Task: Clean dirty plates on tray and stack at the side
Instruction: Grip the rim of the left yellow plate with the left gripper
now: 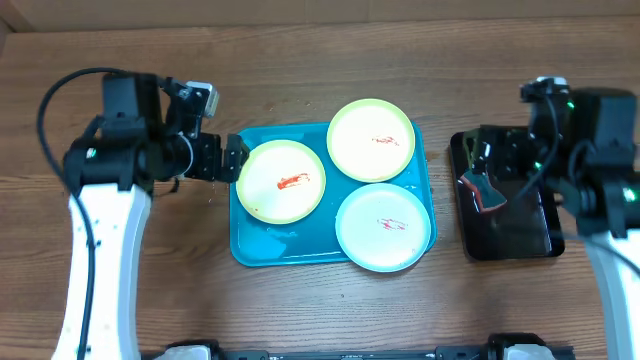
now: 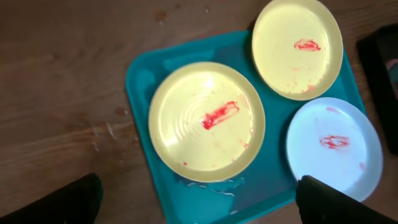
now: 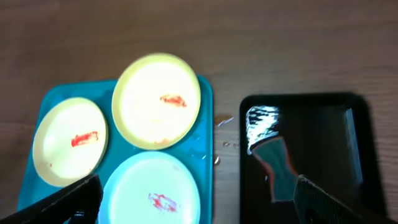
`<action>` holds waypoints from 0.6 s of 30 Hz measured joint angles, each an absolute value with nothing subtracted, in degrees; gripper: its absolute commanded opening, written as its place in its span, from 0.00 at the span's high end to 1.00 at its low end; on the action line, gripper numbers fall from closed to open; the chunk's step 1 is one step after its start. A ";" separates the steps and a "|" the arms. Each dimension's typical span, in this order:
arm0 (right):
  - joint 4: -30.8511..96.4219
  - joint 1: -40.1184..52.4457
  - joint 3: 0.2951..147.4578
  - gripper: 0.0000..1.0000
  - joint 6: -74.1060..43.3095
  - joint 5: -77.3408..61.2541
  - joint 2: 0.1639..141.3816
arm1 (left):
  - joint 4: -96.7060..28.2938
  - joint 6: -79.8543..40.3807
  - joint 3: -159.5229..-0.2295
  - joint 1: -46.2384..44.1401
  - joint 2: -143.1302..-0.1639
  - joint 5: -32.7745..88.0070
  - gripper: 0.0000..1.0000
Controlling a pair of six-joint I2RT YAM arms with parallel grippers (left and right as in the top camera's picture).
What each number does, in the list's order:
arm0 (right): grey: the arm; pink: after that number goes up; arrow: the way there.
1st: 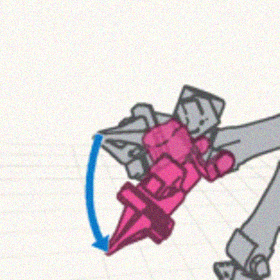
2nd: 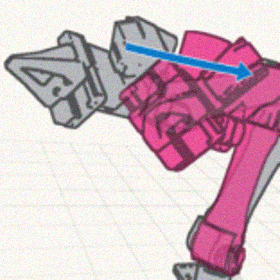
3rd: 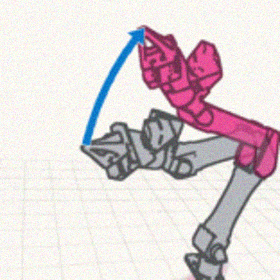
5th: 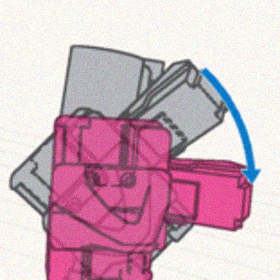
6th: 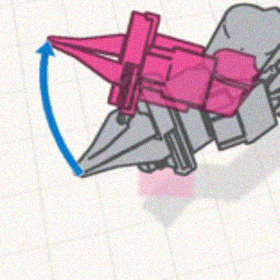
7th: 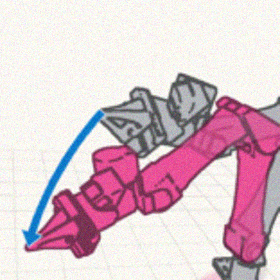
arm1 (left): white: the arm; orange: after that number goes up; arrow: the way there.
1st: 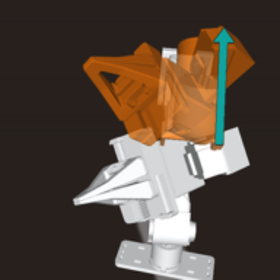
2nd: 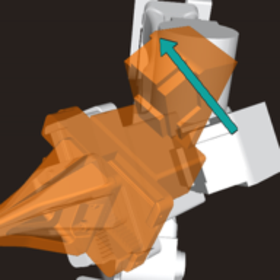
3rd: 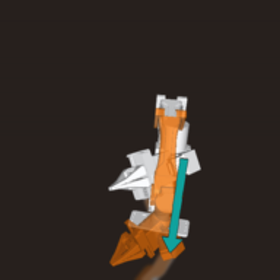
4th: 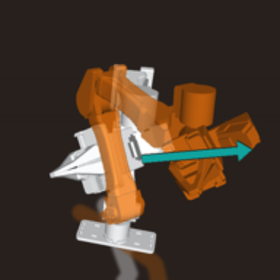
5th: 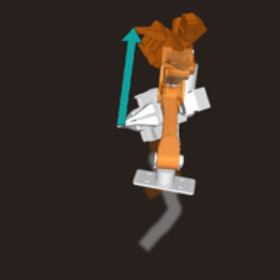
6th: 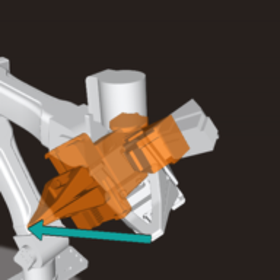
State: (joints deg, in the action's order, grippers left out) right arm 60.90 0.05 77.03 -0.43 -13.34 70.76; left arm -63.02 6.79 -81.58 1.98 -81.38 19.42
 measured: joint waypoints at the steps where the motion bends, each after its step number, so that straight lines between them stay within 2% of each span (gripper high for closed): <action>1: 61.06 0.05 77.03 0.00 -0.45 -14.17 72.16 | -63.35 5.65 -81.58 2.00 -82.76 20.10 0.01; 4: 61.30 0.05 77.03 0.00 -0.47 -16.16 75.53 | -63.66 3.05 -81.60 1.98 -86.26 21.32 0.00; 6: 61.67 0.03 77.03 0.00 -0.47 -16.84 77.30 | -63.51 1.93 -81.60 1.98 -88.12 21.47 0.10; 8: 62.00 0.05 77.03 0.00 -0.45 -17.26 78.56 | -63.18 0.82 -81.60 1.98 -89.89 20.97 0.12; 10: 62.26 0.05 77.03 0.00 -0.47 -17.58 79.46 | -63.16 -1.15 -81.76 1.61 -91.92 18.50 0.14; 14: 62.17 0.03 77.03 0.01 -0.45 -17.69 80.38 | -62.98 -6.17 -81.82 -0.36 -96.90 10.87 0.25; 18: 62.22 0.03 77.03 0.01 -0.47 -17.34 80.60 | -61.63 -9.63 -81.84 -2.81 -102.17 5.37 0.26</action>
State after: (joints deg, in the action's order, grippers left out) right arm 62.22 0.03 77.03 -0.47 -17.34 80.60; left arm -61.63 -9.63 -81.84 -2.81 -102.17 5.37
